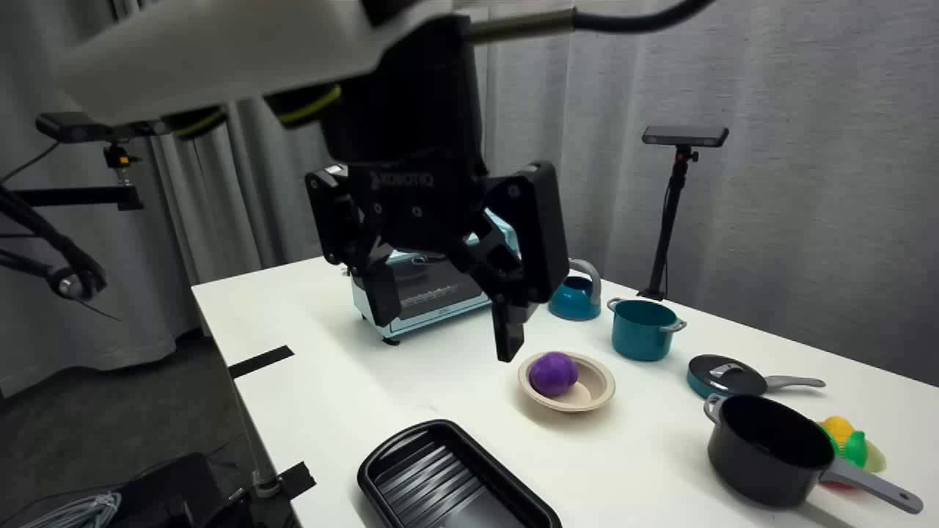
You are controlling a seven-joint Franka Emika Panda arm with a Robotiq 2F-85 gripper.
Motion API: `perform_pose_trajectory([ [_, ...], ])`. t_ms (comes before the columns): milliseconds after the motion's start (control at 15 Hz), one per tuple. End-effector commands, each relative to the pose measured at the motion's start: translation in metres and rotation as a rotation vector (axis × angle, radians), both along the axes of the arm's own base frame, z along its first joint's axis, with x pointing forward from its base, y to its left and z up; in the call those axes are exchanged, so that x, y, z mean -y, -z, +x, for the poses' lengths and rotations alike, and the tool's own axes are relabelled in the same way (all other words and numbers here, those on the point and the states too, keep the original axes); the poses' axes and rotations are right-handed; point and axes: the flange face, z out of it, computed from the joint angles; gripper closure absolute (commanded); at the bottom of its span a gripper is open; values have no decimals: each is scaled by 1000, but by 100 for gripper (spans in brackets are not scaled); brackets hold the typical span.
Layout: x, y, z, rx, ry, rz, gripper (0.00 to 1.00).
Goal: Remove the purple plushy from the plate and put it on the table
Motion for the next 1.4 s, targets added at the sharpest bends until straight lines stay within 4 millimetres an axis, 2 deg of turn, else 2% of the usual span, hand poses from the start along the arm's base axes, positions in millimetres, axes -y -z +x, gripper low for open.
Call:
perform_pose_trajectory([
  [0,0,0,0,-2,0,1,0],
  [467,0,0,0,-3,0,1,0],
  [733,0,8,17,-14,17,7,0],
  [933,4,23,41,-27,35,17,0],
  [1000,3,31,32,-31,26,20,0],
  [1267,-19,73,66,-54,5,47,0],
  [1333,-20,76,76,-51,1,57,0],
])
